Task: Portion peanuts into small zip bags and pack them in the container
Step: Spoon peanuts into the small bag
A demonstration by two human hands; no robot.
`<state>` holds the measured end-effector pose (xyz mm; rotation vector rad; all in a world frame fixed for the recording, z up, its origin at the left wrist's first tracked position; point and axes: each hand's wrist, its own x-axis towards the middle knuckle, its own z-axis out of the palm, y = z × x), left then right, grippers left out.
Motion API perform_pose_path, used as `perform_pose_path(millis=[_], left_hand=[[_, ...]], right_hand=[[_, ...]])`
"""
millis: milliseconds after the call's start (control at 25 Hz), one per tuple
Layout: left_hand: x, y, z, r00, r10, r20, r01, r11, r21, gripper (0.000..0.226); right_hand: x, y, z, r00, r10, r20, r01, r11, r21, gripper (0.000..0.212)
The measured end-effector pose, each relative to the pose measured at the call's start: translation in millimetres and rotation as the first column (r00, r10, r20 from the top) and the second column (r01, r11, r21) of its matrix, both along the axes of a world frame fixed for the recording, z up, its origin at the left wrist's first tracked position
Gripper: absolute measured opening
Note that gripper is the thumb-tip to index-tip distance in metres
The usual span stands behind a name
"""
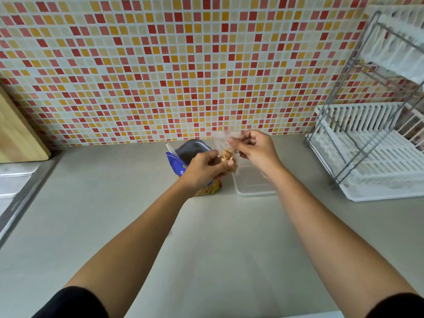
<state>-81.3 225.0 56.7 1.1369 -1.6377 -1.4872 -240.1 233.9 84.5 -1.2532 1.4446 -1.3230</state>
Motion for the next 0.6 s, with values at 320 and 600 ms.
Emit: perform_pose_path(millis=[320, 600], left_hand=[[-68.9, 33.6, -43.2, 0.997, -0.023, -0.078, 0.041, 0.97, 0.24, 0.015], [-127.4, 69.8, -94.2, 0.996, 0.089, 0.008, -0.086, 0.928, 0.362, 0.014]], right_hand=[[-72.8, 32.1, -39.7, 0.998, -0.06, -0.028, 0.064, 0.982, 0.18, 0.014], [-126.2, 67.5, -96.5, 0.993, -0.12, 0.009, 0.11, 0.938, 0.329, 0.013]])
